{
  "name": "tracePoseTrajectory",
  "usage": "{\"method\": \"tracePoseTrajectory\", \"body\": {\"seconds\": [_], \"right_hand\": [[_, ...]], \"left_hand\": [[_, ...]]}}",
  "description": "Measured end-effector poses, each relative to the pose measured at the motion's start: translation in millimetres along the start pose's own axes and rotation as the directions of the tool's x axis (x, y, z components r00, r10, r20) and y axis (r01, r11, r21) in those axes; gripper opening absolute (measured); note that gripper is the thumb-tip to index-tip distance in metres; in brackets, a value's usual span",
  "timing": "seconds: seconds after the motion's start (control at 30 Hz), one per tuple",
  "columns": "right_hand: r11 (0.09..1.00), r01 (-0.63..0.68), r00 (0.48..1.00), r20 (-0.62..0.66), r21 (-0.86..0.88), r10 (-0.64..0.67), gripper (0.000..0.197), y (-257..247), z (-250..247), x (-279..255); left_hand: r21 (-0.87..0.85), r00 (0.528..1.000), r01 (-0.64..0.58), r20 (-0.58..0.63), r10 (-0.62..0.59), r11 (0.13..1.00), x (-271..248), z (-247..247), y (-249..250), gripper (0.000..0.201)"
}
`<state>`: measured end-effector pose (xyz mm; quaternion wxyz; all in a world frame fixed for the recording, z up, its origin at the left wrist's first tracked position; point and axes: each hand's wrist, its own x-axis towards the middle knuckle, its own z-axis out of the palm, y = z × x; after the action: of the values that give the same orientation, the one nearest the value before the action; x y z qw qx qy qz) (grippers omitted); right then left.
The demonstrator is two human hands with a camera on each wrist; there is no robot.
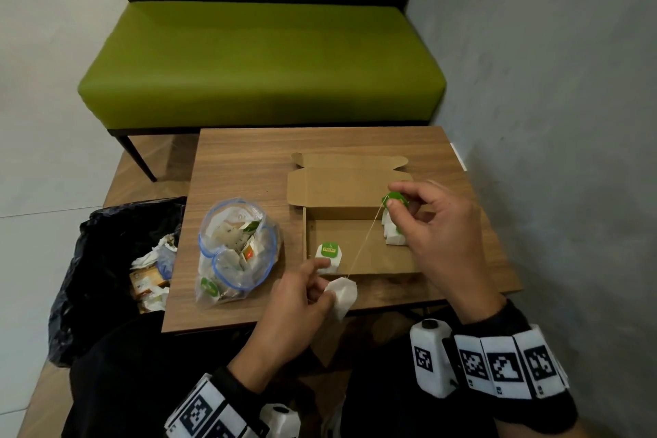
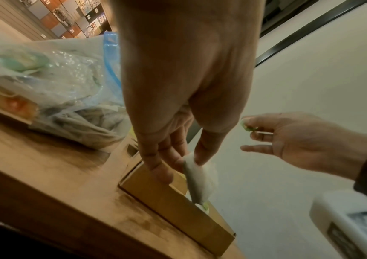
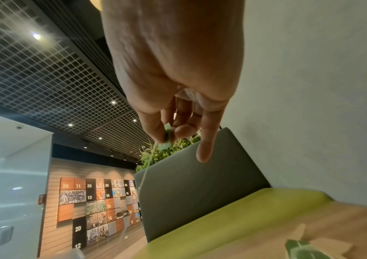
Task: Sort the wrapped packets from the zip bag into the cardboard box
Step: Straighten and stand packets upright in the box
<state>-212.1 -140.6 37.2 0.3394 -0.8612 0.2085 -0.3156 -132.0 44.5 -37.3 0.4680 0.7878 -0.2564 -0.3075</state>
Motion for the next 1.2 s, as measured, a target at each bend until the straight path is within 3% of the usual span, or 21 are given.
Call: {"method": "tracePoseTrajectory", "body": {"seconds": [0.1,0.2,0.3,0.37,0.47,0.57,0.6,0.67,0.83,1.0,1.2], "right_hand": [[0.999,0.013,1.000,0.000,0.045,-0.013,0.013,-11,-4,-2],[0.996,0.008,1.000,0.009,0.087,-0.009,0.004,-24,-10,-7],[0.984,-0.020,0.997,0.081,0.177,0.006,0.004,-41,-16,-21],[0.962,-0.110,0.981,0.185,0.251,0.064,0.008,-48,-17,-37],[0.901,-0.330,0.887,0.420,0.284,0.192,0.009,-48,-12,-60],[0.832,-0.525,0.712,0.629,0.180,0.313,0.005,-36,-4,-72],[0.817,-0.557,0.661,0.674,0.145,0.331,0.004,-32,-1,-73],[0.810,-0.575,0.616,0.714,0.117,0.334,0.005,-24,3,-73],[0.805,-0.578,0.677,0.629,0.132,0.383,0.014,1,22,-67],[0.751,-0.616,0.734,0.521,0.237,0.437,0.031,12,31,-49],[0.796,-0.504,0.855,0.321,0.334,0.406,0.007,8,35,-28]], "left_hand": [[0.040,1.000,0.004,0.007,-0.005,0.999,-2,0,1,0.023],[0.027,1.000,0.009,-0.002,-0.008,1.000,0,2,-2,0.014],[-0.107,0.994,0.038,-0.102,-0.049,0.993,6,4,-6,0.011],[-0.248,0.981,0.058,-0.166,-0.102,0.967,10,3,-2,0.013],[-0.431,0.964,0.044,-0.220,-0.152,0.901,16,-3,10,0.015],[-0.527,0.948,0.002,-0.270,-0.170,0.850,20,-10,23,0.017],[-0.552,0.945,-0.009,-0.276,-0.173,0.834,21,-12,27,0.018],[-0.598,0.947,-0.027,-0.272,-0.172,0.801,20,-14,33,0.018],[-0.648,0.961,-0.043,-0.235,-0.145,0.761,12,-15,45,0.018],[-0.580,0.977,-0.036,-0.193,-0.094,0.814,2,-9,47,0.018],[-0.410,0.982,-0.035,-0.183,-0.045,0.911,-2,2,36,0.016]]}}
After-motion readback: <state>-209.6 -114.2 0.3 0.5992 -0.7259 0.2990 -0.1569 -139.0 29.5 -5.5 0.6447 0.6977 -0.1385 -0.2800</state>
